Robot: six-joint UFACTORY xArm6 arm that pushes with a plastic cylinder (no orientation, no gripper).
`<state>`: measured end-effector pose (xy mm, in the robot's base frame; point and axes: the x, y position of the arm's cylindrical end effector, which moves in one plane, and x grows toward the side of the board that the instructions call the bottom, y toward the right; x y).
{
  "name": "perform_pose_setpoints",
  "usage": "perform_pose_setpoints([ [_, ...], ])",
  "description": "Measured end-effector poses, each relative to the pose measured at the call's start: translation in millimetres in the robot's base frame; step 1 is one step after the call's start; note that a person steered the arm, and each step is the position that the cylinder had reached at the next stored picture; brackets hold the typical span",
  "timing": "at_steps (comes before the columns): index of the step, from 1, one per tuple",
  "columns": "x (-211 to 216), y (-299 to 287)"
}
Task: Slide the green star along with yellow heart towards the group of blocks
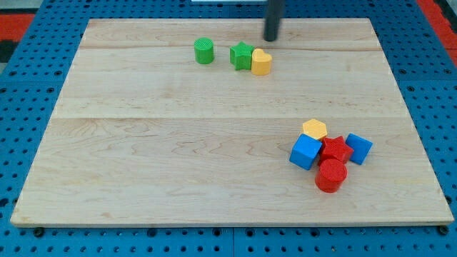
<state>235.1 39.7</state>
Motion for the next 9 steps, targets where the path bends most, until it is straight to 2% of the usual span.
perform_pose_setpoints([
  [1,-4.4,-76.7],
  [2,7.6,-78.9],
  [3,20.6,-69.2],
  [5,55.2,-4.7],
  [7,62.9,33.6],
  [9,91.2,34.5],
])
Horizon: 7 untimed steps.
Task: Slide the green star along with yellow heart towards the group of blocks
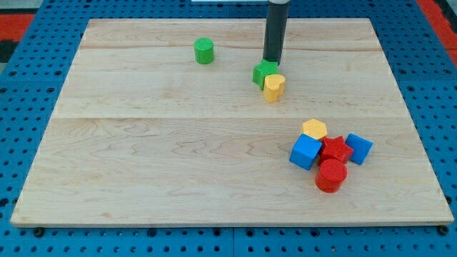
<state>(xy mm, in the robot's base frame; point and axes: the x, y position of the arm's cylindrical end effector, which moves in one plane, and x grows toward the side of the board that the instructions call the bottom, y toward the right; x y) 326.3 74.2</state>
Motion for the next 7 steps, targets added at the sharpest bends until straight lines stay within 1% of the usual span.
perform_pose_setpoints([
  [1,18.3,0.0],
  [3,51.3,-22.3],
  [5,98.6,-30.4],
  [6,128.4,-17.9],
  [7,145.1,-7.9],
])
